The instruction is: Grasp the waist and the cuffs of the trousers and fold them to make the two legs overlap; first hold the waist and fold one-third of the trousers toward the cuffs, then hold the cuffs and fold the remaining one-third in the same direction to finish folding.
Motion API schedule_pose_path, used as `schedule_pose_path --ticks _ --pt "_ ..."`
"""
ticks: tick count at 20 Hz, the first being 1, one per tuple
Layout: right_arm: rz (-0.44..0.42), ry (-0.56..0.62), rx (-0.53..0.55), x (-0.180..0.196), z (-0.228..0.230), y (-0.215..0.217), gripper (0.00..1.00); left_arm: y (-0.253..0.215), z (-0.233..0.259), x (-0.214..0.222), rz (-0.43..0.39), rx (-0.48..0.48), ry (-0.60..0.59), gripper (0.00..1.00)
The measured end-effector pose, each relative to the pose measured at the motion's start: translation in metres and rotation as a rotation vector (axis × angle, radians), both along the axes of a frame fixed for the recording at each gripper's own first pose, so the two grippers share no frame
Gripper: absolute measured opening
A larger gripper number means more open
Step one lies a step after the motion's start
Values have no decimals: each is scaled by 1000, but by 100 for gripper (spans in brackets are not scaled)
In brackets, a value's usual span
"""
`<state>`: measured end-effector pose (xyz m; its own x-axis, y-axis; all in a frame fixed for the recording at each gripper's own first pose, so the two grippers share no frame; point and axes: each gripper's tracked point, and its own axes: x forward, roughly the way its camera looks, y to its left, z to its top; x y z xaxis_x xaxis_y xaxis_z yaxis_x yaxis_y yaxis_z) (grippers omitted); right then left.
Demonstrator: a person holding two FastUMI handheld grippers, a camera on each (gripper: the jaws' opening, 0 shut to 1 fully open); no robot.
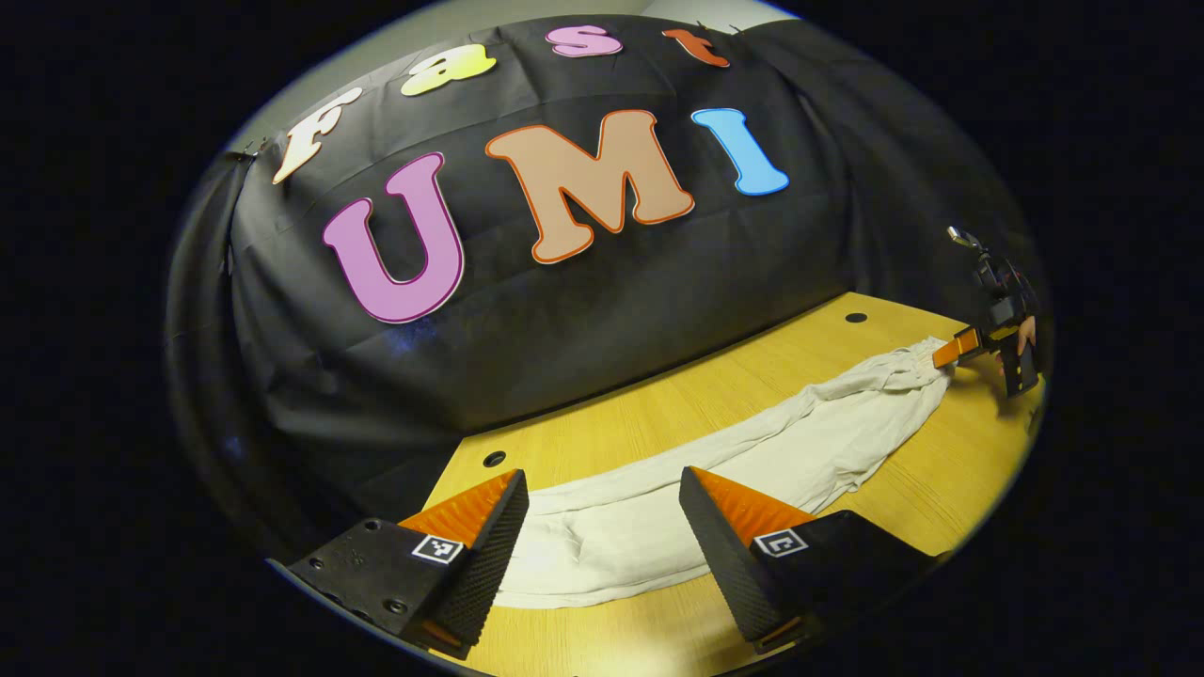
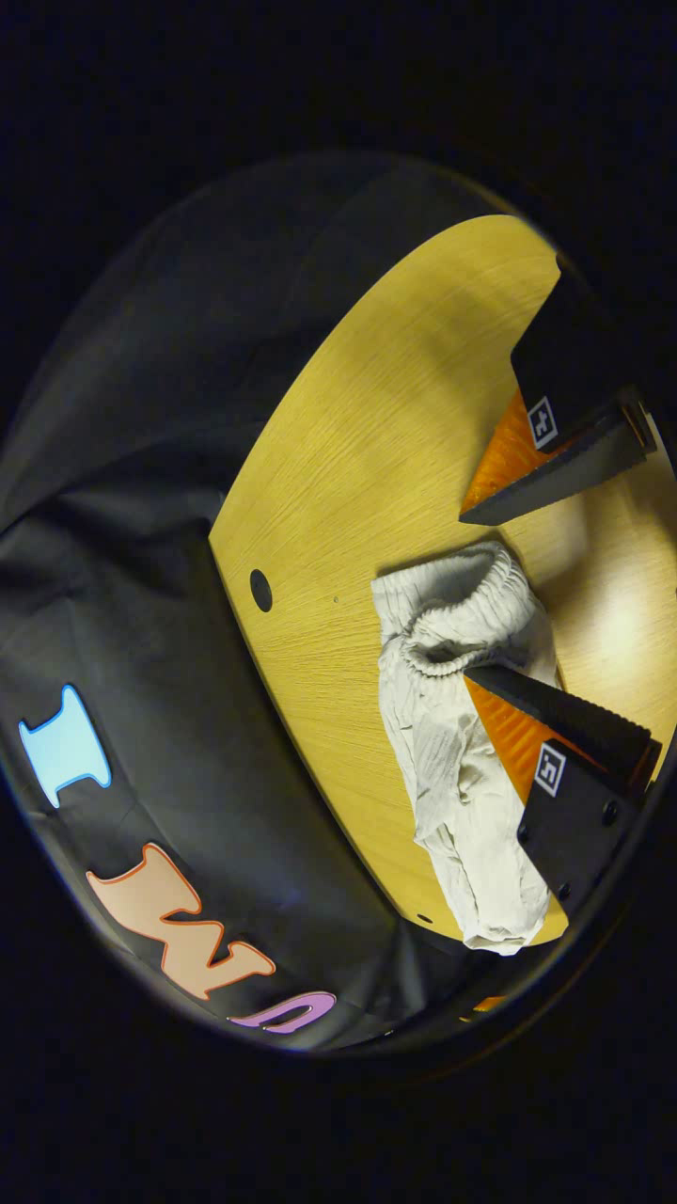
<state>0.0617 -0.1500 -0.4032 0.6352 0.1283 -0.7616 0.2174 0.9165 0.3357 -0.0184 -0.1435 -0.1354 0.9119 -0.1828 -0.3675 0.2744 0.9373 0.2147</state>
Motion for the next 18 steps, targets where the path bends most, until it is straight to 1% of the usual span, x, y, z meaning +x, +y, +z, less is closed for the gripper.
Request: schedule_pose_path --ticks 1,2,3,4,6,7,8,10,12,14,16,18 --pt "5 5 8 -1 -2 2 92 0 0 -2 2 7 3 95" --pt "10 23 19 -2 -7 5 89 0 2 -3 4 12 1 95" --pt "8 10 13 1 -8 6 82 -1 3 -3 7 13 -3 95" --pt "16 22 10 1 -13 7 74 -2 5 -2 8 8 -4 96" --pt "22 17 14 4 -8 9 64 -2 6 -2 9 9 -4 95" --pt "18 -5 23 9 -4 13 48 0 7 -1 10 14 -7 95" --pt "29 12 12 5 -4 13 18 1 9 -2 14 14 -12 96" --pt "50 3 -26 5 -1 15 11 4 10 -2 28 -2 -21 96" --pt "64 0 -29 7 7 16 11 7 9 -4 35 -23 -21 96" --pt "42 -5 -7 8 18 18 11 10 6 -3 25 -24 -7 95" --pt "37 -21 7 8 30 20 11 19 8 -2 29 -16 -18 96" --pt "31 -45 18 11 46 25 11 23 10 -3 20 -35 -22 96"
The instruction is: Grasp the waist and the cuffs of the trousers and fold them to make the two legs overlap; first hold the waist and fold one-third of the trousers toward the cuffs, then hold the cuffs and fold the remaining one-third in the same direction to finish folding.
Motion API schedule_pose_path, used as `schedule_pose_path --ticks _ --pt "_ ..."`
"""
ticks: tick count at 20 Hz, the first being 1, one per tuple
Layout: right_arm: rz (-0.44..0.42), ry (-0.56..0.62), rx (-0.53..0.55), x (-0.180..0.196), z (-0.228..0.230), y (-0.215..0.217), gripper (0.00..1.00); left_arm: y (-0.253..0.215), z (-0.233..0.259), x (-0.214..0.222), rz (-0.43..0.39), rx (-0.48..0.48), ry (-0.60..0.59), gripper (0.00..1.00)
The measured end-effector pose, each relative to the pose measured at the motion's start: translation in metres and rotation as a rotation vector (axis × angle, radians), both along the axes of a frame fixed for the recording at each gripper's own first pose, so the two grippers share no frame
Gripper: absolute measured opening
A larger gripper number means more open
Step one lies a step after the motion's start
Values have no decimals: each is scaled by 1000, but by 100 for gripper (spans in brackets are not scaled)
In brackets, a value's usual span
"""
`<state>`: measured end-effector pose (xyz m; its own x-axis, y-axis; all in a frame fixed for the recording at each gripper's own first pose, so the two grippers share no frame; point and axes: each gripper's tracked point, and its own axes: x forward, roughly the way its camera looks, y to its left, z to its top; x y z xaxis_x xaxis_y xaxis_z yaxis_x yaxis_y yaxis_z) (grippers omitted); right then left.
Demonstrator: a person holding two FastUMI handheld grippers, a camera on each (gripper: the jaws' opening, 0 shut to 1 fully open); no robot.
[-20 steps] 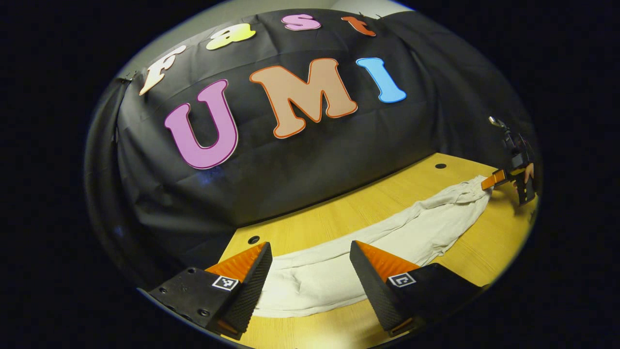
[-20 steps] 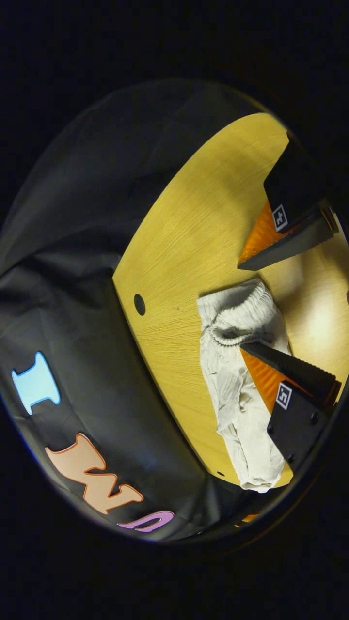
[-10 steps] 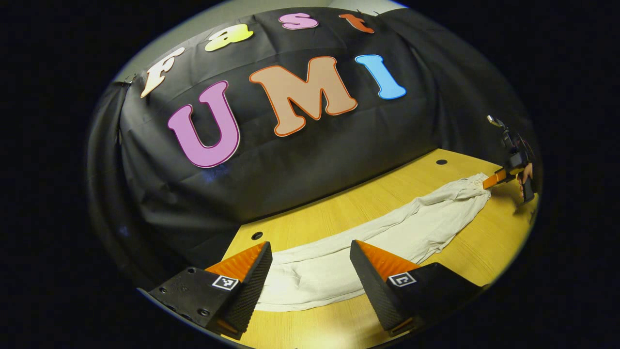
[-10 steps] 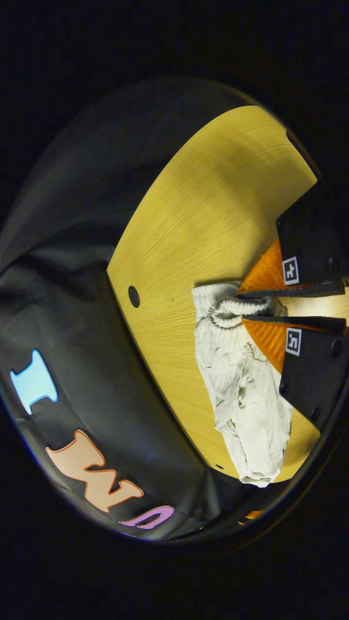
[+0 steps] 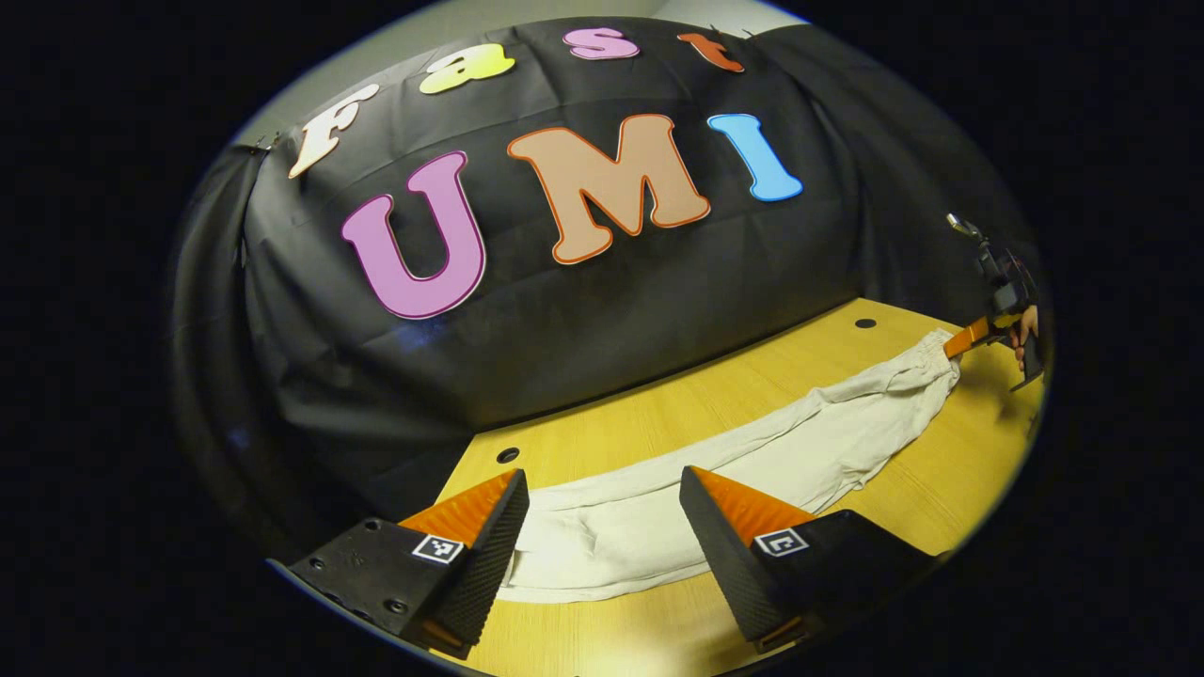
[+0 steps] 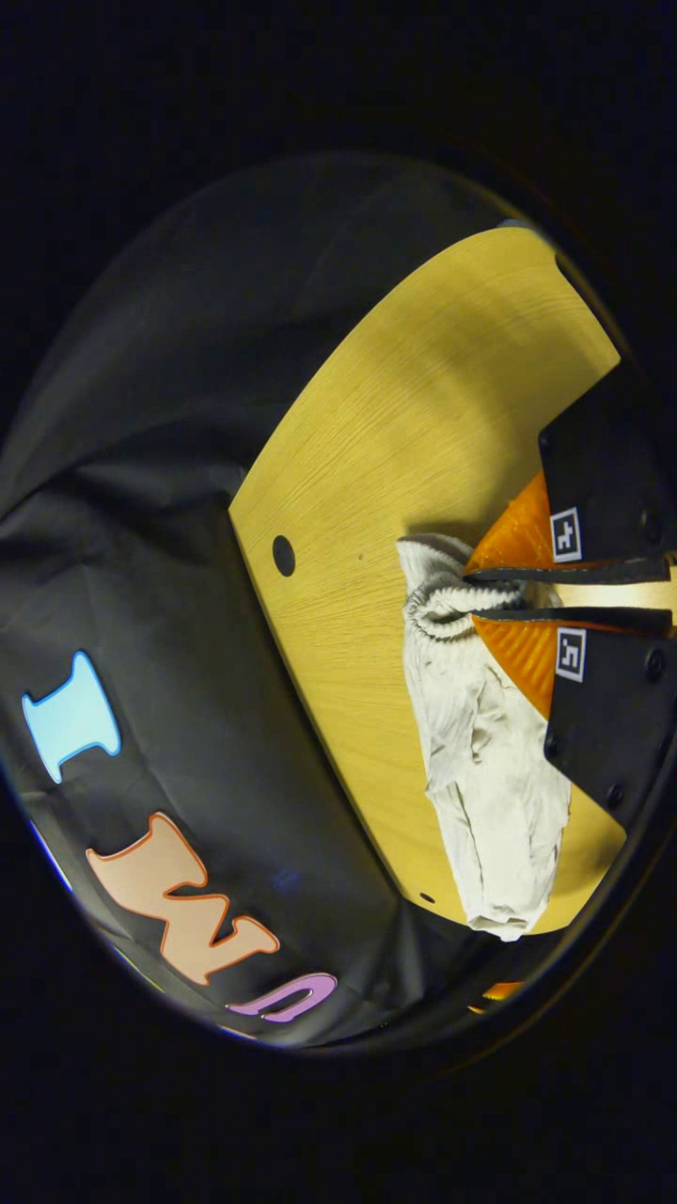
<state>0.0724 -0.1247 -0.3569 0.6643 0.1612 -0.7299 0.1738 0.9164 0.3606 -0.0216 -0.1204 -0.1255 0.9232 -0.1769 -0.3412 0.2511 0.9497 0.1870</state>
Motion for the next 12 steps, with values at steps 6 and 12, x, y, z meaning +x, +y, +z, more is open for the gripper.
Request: schedule_pose_path --ticks 6,12 --pt "-15 -84 87 13 56 44 11 28 -1 4 -14 6 1 96" --pt "50 -151 115 24 105 109 11 61 -6 7 -8 -9 -2 96"
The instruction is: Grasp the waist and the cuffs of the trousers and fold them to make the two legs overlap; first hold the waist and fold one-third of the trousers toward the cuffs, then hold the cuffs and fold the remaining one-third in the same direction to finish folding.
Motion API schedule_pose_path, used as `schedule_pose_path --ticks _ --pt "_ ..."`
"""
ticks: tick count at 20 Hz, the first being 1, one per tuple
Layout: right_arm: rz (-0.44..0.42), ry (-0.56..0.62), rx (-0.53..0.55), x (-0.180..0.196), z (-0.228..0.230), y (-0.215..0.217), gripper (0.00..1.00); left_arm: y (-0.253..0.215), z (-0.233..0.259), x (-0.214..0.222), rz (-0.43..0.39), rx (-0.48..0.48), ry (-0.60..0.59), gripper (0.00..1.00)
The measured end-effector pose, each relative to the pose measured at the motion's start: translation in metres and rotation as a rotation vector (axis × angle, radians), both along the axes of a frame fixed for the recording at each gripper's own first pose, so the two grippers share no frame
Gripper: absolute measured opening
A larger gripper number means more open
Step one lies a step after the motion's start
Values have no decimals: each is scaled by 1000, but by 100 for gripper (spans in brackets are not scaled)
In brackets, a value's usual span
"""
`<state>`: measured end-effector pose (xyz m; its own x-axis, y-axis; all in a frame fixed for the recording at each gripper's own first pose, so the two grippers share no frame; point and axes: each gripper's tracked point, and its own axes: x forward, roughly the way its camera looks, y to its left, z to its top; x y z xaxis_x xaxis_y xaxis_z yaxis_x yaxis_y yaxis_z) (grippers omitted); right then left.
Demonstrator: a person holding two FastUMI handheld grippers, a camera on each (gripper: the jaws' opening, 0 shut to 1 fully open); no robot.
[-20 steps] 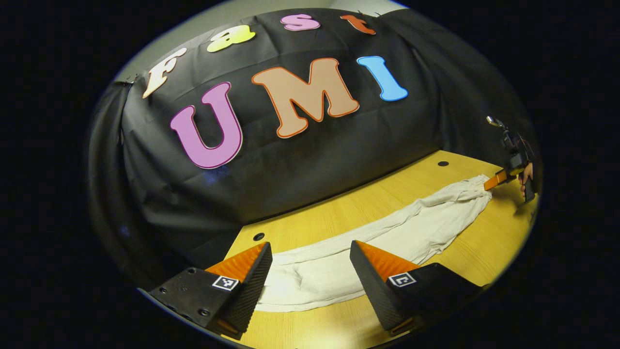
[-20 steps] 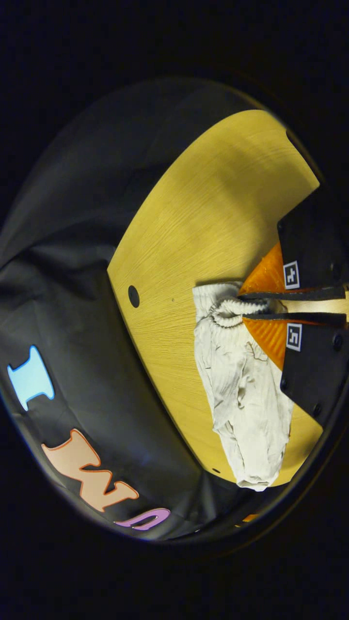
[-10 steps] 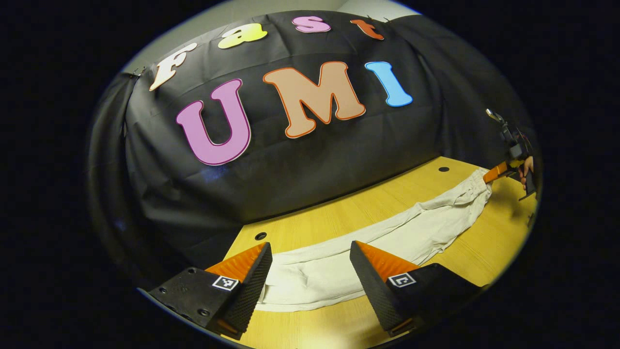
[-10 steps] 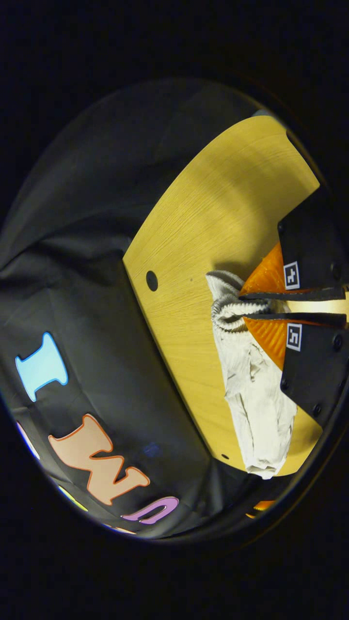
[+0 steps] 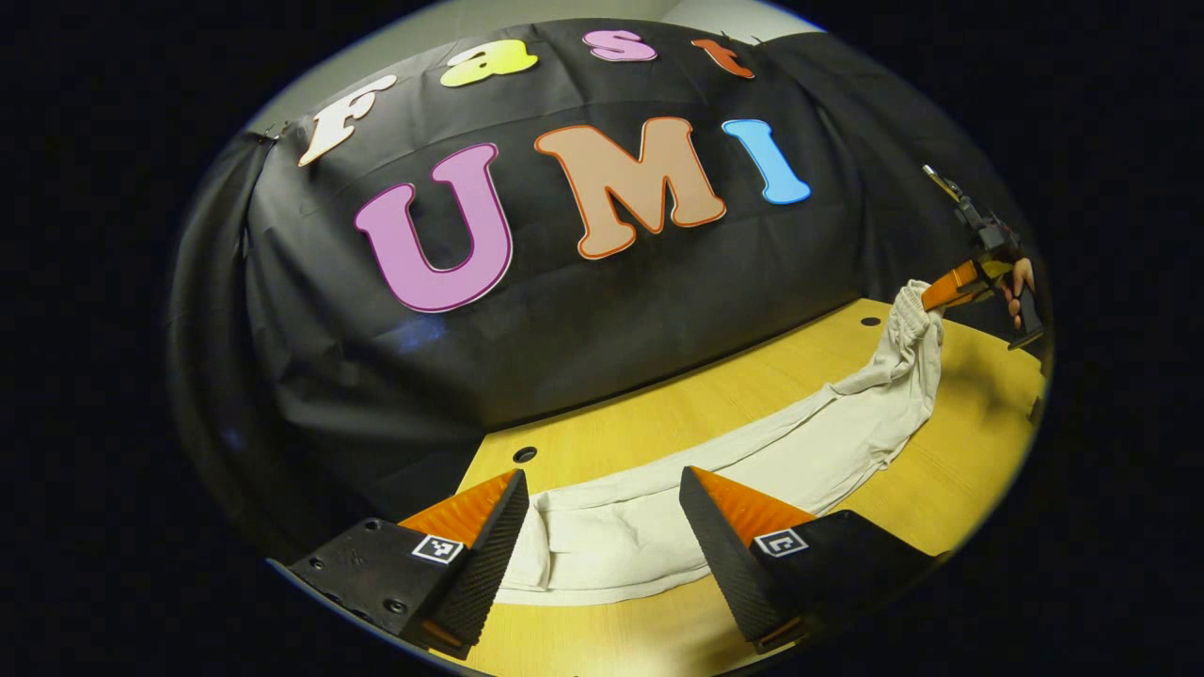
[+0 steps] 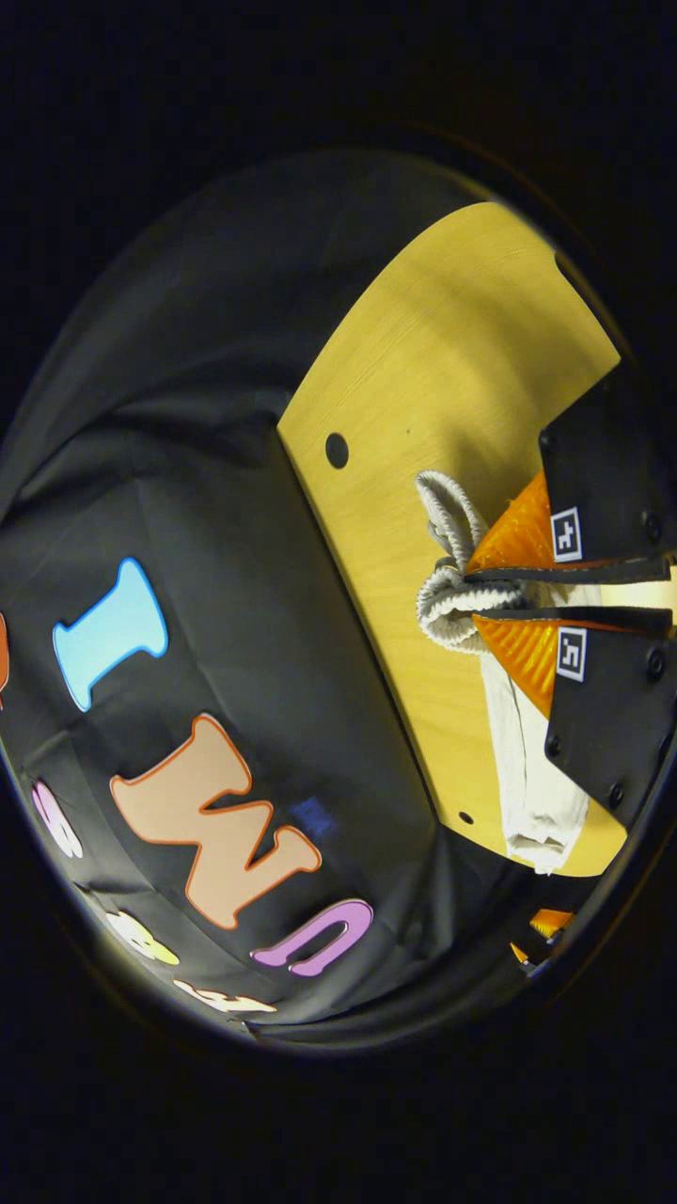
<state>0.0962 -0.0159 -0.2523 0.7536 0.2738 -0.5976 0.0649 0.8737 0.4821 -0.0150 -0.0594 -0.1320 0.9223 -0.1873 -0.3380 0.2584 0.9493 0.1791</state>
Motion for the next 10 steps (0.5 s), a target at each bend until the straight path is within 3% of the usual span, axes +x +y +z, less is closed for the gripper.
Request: schedule_pose_path --ticks 10 --pt "148 -54 19 11 42 129 11 80 -23 -2 89 -42 32 96"
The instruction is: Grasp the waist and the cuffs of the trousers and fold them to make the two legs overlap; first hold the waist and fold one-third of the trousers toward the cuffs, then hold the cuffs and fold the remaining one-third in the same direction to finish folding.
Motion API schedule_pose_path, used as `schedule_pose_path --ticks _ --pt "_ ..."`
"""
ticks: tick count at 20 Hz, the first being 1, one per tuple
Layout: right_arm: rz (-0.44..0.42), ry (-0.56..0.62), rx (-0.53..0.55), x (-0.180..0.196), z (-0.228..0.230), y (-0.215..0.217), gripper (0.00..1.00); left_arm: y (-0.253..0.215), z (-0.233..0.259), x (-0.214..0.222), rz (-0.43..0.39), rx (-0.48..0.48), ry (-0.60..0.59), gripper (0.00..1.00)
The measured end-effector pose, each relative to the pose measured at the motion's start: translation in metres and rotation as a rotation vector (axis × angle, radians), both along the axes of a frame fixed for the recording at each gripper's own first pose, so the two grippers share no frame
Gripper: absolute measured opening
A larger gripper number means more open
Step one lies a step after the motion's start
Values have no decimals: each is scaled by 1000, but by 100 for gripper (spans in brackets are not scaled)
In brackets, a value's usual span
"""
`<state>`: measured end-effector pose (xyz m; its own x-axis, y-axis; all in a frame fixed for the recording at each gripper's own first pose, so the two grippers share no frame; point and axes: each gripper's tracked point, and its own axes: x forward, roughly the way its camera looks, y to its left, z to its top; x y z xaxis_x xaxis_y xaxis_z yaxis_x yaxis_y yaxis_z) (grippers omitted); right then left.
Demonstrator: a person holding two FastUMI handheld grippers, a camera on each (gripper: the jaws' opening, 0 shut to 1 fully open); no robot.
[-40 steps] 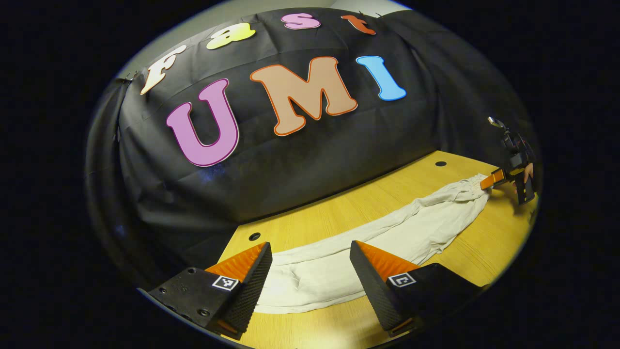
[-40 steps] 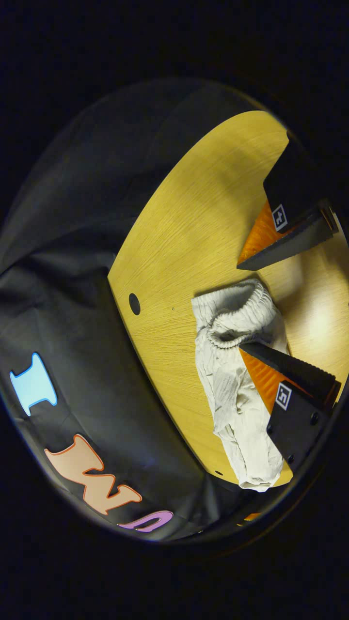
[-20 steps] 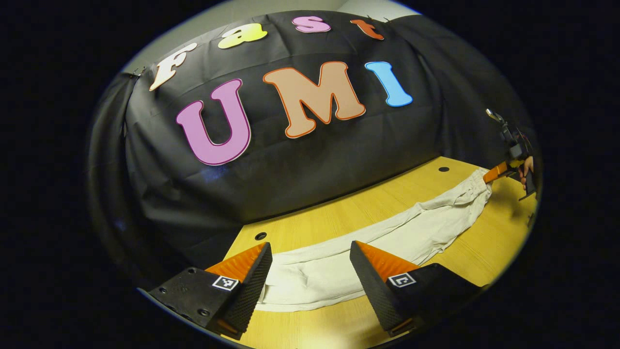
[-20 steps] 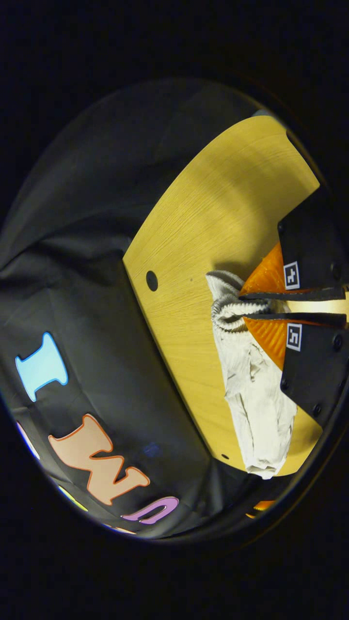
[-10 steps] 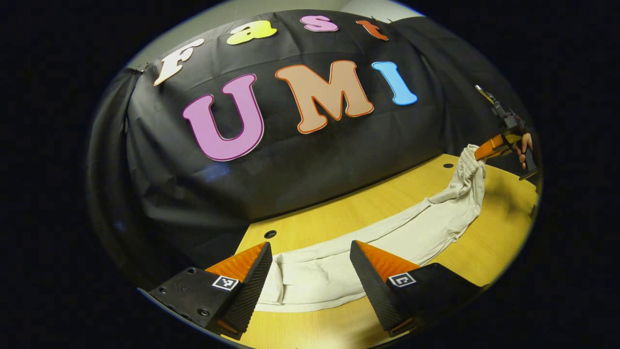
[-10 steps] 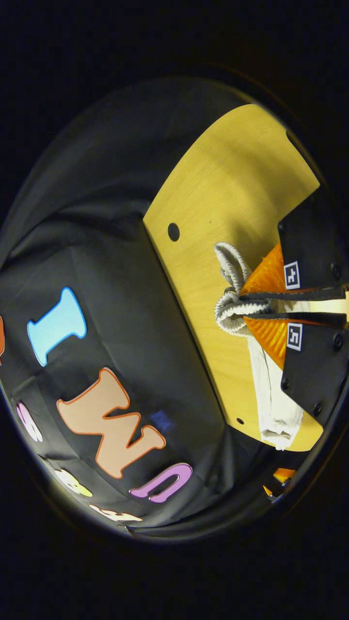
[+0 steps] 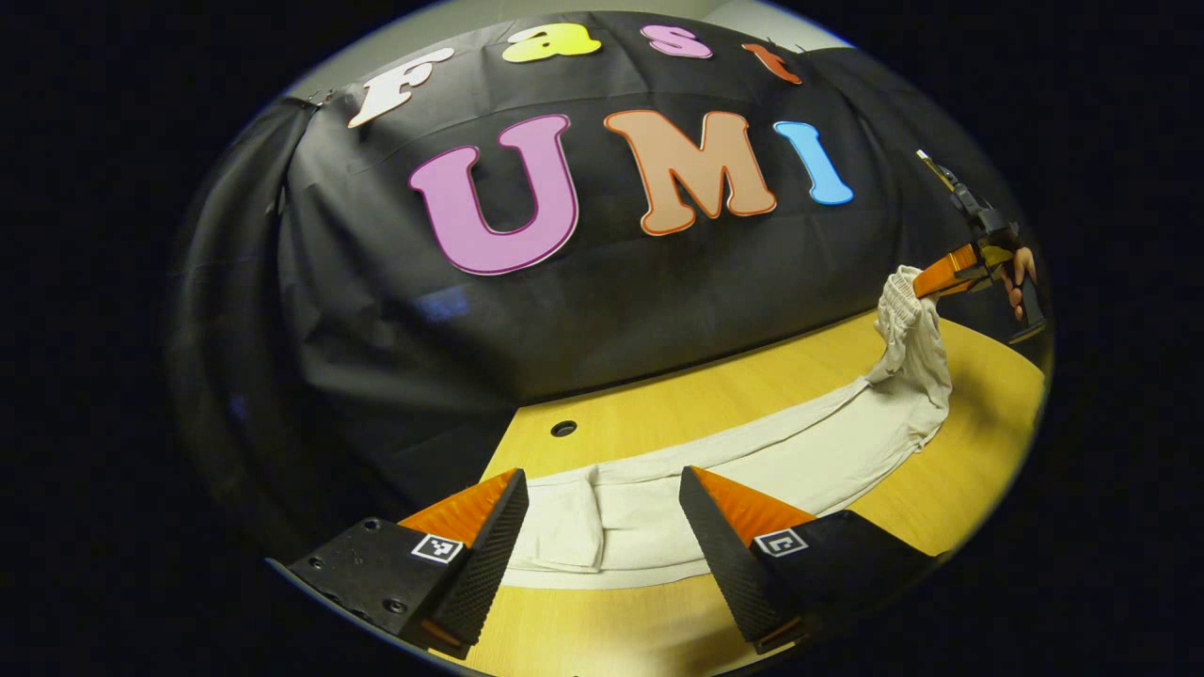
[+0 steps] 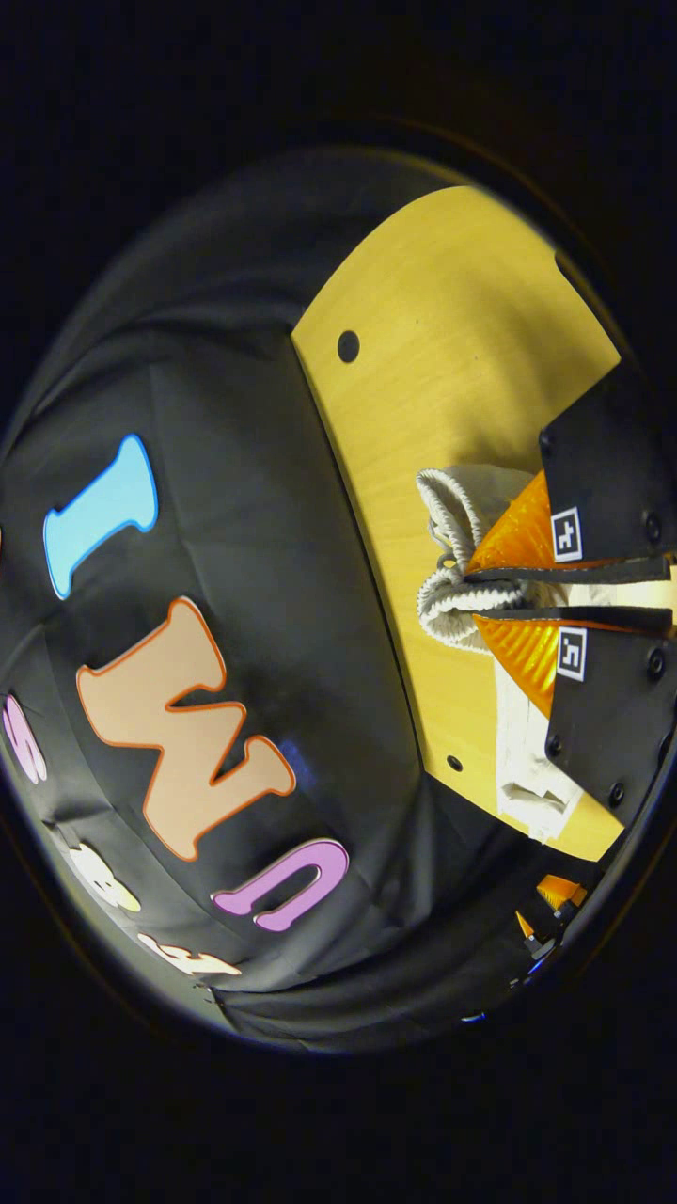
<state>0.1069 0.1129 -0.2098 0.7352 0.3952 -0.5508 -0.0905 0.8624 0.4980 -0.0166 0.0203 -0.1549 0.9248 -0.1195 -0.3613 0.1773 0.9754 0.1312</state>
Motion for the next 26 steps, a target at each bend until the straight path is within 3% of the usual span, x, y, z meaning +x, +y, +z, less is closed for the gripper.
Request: schedule_pose_path --ticks 11,19,22,25,26 --pt "152 78 -28 -23 -43 128 11 76 -29 0 42 27 40 95" --pt "201 214 -68 -15 -66 145 11 107 -63 3 18 21 93 96" --pt "235 249 -7 -21 -61 154 24 113 -79 12 10 -6 117 96" --pt "243 154 -29 -12 -43 138 99 118 -97 24 5 -42 143 96" --pt "239 140 -51 -10 -40 129 96 118 -102 27 2 -59 150 96"
